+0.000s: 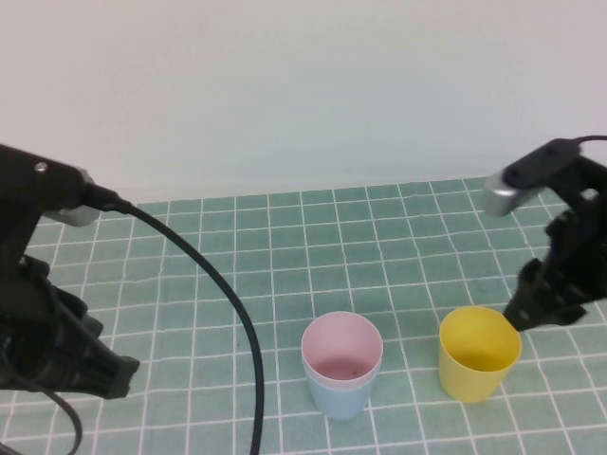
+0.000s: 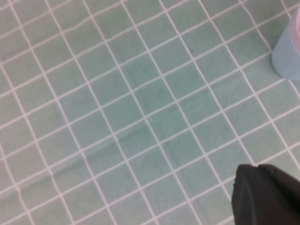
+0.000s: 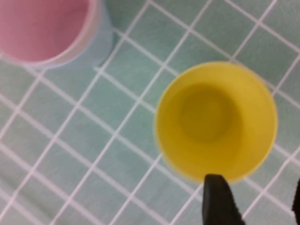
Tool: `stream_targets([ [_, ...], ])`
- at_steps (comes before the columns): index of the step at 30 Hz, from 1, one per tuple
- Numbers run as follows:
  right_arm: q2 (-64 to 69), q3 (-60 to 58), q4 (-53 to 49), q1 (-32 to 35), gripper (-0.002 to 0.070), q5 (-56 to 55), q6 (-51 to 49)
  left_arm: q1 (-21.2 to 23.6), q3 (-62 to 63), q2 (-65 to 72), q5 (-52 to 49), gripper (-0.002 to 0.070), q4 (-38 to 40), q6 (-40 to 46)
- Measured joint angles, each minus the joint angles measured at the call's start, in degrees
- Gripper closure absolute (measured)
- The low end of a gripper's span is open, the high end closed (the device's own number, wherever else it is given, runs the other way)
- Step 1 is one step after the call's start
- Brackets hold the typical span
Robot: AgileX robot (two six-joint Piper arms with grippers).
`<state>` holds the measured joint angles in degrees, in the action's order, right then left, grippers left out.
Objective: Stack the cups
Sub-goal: Pick up the yellow cup
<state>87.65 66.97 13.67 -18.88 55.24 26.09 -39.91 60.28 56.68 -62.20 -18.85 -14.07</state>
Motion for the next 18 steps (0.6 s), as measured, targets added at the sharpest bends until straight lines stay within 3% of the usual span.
stream_targets([
  [7, 13.48, 6.36, -1.66, 0.0, 0.0337, -3.01, -0.43, -0.15, 0.19, 0.04, -0.36, 0.0675, 0.22, 0.11],
  [18, 22.91, 7.81, -2.13, 0.0, 0.0371, -6.75, -0.66, -0.15, 0.19, 0.01, -0.49, 0.0675, -2.13, 0.11],
])
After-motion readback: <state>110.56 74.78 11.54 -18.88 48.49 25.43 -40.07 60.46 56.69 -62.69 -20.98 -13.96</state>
